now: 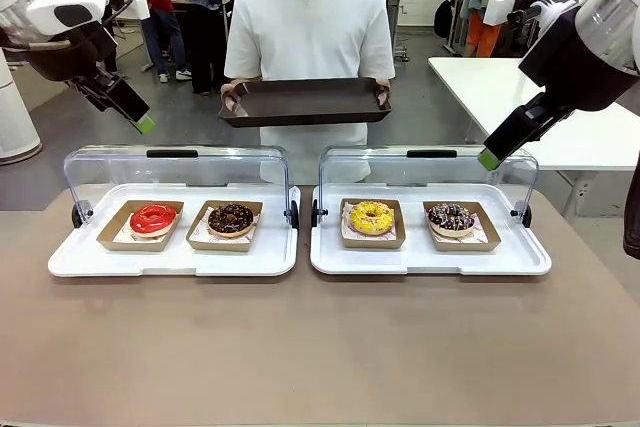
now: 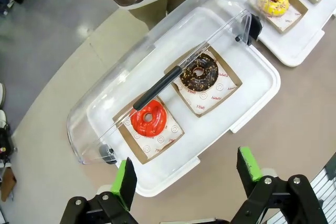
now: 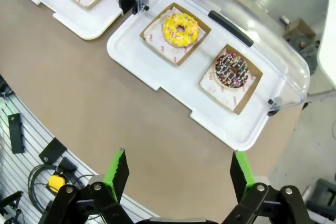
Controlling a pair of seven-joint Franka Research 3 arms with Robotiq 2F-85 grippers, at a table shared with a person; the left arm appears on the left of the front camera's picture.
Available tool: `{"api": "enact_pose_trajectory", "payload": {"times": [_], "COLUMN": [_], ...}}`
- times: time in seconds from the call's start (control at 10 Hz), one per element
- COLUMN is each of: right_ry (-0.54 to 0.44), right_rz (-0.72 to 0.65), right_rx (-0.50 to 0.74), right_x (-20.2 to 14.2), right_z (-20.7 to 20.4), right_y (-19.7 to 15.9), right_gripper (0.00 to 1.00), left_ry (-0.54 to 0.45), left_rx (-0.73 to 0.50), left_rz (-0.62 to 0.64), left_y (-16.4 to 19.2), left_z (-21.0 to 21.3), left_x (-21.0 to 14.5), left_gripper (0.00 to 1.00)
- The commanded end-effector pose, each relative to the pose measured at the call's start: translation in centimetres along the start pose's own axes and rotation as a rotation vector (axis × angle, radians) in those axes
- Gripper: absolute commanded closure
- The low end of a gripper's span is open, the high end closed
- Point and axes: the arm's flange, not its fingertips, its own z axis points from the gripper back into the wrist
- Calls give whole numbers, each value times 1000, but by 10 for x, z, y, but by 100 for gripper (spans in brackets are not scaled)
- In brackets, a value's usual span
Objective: Provide the desired donut to the person.
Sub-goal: Pick up and lift the Paper togo box containing the Donut pointed at by the person.
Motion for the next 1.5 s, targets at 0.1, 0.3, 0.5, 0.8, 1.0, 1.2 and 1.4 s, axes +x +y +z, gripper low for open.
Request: {"api": "enact_pose_trajectory", "payload": {"times": [0.1,0.3,0.5,0.8,1.0,1.2,1.4], "right_ry": [-9,-9,-71,-283,-433,-627,-775], "right_rz": [-5,-5,21,187,324,420,383], "right_rx": [1,1,200,510,645,665,687], "right_x": [1,1,-9,-51,-80,-113,-137], "right_z": [-2,-2,13,3,-20,-20,-15], "right_y": [-3,-3,-23,-130,-173,-200,-219], "right_gripper": [0,0,0,0,0,0,0], "left_ry": [-15,-15,-78,-385,-534,-468,-445], "left_rx": [-1,-1,-32,-378,-615,-768,-802], "left_rz": [-4,-4,9,-41,-116,-54,28], "left_y": [-2,-2,23,94,125,147,161], "left_z": [7,7,6,-10,-17,-21,-16], "left_x": [1,1,-2,-20,-41,-53,-64], "left_gripper": [0,0,0,0,0,0,0]}}
